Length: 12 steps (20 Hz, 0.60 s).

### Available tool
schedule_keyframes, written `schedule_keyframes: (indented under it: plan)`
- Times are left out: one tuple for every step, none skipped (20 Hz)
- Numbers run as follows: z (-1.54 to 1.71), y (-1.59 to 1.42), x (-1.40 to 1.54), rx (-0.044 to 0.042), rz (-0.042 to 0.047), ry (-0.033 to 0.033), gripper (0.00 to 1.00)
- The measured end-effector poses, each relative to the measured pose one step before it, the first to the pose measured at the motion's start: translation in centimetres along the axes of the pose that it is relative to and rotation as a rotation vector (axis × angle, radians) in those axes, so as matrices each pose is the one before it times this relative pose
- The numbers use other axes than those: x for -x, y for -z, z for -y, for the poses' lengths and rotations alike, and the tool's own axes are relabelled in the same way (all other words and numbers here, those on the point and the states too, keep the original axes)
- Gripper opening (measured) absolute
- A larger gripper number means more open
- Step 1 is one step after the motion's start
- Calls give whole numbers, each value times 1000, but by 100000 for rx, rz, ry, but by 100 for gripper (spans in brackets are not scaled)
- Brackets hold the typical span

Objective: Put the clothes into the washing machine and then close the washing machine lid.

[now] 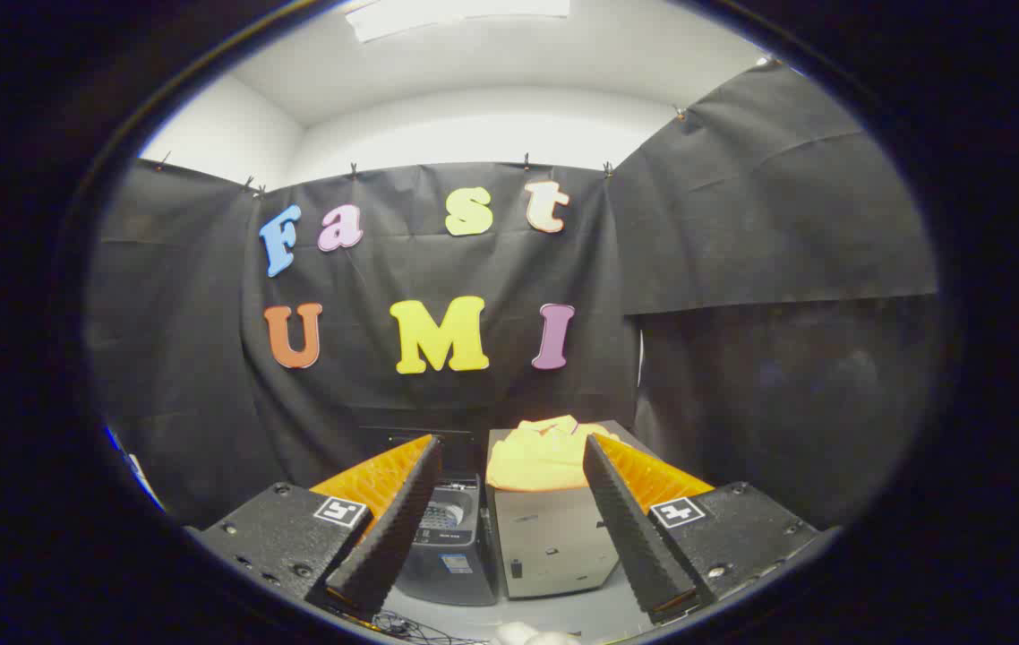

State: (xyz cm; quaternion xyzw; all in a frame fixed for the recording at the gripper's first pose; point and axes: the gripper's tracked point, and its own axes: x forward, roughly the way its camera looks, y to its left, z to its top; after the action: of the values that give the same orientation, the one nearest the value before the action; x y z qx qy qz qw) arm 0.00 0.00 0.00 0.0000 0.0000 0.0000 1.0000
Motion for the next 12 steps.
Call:
schedule_keyframes:
  plan:
    - [112, 81, 63, 1033, 461, 384, 100]
    - [-108, -306, 96, 703, 84, -91, 100]
    - [-372, -69, 80, 43, -58, -514, 100]
    - [-262, -61, 116, -433, 160, -429, 100]
    - [-218, -70, -48, 64, -308, -262, 100]
    - [-120, 78, -36, 160, -433, -245, 100]
    - [-136, 38, 2, 61, -195, -119, 100]
    - [-69, -47, 118, 201, -168, -155, 100]
    - [-18, 111, 135, 235, -156, -100, 100]
    - [5, -4, 48, 285, -98, -21, 100]
    - [-50, -92, 1, 153, 14, 133, 100]
    - [-53, 68, 139, 3, -368, 26, 100]
